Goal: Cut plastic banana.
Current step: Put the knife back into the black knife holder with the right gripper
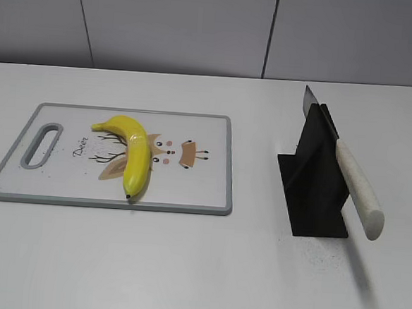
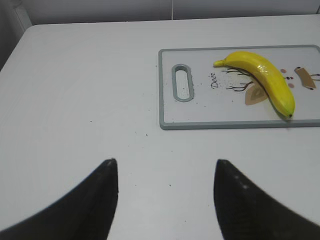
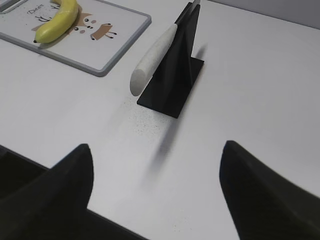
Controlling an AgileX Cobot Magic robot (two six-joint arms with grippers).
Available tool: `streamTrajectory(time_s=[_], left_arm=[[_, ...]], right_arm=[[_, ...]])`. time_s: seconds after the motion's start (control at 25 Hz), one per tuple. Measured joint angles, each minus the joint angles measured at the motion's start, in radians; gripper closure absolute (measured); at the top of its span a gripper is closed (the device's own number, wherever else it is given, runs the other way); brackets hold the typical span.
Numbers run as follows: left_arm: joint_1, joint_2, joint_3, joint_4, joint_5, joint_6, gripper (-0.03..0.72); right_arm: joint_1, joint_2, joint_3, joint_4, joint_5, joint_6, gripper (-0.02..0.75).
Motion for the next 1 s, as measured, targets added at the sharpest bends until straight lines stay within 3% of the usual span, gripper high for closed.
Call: streamTrajectory(time_s=[0.6, 0.8, 1.0], left_arm=[[0.0, 0.0, 0.0, 0.0, 0.0, 0.0, 0.155], [0.0, 0.0, 0.0, 0.0, 0.0, 0.0, 0.168], [0.0, 0.0, 0.0, 0.0, 0.0, 0.0, 0.198]], right_arm=[[-0.327, -0.001, 0.0, 0.001, 0.0, 0.0, 0.146], [-0.385, -0.001, 0.0, 0.001, 0.0, 0.0, 0.146], [-0.39, -0.001, 0.0, 0.001, 0.0, 0.0, 0.147]])
